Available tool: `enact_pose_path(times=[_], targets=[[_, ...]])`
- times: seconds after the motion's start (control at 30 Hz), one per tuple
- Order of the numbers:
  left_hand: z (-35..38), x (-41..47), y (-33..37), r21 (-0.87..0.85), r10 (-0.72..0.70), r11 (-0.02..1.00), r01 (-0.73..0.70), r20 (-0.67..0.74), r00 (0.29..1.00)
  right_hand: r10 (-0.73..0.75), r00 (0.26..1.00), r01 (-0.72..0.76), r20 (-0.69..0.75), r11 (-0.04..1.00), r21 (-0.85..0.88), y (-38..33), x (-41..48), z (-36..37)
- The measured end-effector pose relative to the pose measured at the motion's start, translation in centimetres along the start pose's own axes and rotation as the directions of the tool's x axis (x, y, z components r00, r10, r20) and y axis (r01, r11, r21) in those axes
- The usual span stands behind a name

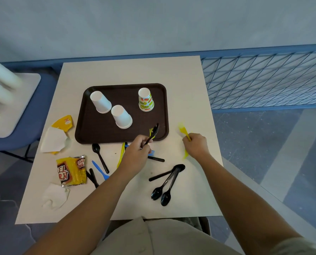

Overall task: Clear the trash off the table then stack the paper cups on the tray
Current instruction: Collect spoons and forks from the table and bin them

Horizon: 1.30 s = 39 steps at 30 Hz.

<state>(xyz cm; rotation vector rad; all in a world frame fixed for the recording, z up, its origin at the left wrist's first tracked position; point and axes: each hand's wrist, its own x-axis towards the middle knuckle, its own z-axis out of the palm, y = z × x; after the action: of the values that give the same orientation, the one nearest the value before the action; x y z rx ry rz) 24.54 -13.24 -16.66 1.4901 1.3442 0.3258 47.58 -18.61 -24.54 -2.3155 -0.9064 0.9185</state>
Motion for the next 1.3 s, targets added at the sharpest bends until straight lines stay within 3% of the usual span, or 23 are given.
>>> enact_pose_path(times=[0.07,0.13,0.3,0.43,0.67,0.87,1.07,1.3], targets=[[-0.4,-0.5,-0.2,-0.051,0.001,0.999,-0.001,-0.007,1.0,0.088,0.996,-0.08,-0.024,0.967,0.242,-0.1,-0.9,-0.5],[-0.8,-1.2,-0.3,-0.134,0.005,0.991,-0.007,-0.016,1.0,0.067,0.997,-0.054,-0.027,0.94,0.336,-0.4,-2.5,-0.9],[-2.4,-3.5,-0.8,-0.133,0.033,0.99,-0.035,-0.018,0.999,-0.035,0.991,0.062,-0.127,0.973,0.222,-0.8,-7.0,-0.2],[-4.9,-6.8,-2.3,-0.118,0.066,0.991,-0.065,0.008,0.998,-0.029,0.977,0.059,-0.21,0.988,0.14,-1.7,-11.7,1.0],[-8.9,-12.5,-6.2,-0.102,0.08,0.992,-0.069,0.113,0.99,0.014,0.988,0.02,-0.154,0.976,0.217,-4.1,-21.8,5.1],[-7.9,-16.8,-8.6,-0.027,-0.007,1.0,0.012,0.195,0.981,0.053,0.995,-0.086,0.08,0.867,0.49,-2.7,-30.0,7.7],[-4.5,-20.9,-10.6,-0.061,0.043,0.998,-0.022,0.365,0.93,0.179,0.973,-0.227,0.148,0.862,0.454,2.6,-34.2,8.1],[1.8,-24.7,-13.3,-0.006,0.022,1.0,-0.021,0.39,0.92,0.248,0.962,-0.273,0.114,0.896,0.351,12.2,-37.8,7.3]])
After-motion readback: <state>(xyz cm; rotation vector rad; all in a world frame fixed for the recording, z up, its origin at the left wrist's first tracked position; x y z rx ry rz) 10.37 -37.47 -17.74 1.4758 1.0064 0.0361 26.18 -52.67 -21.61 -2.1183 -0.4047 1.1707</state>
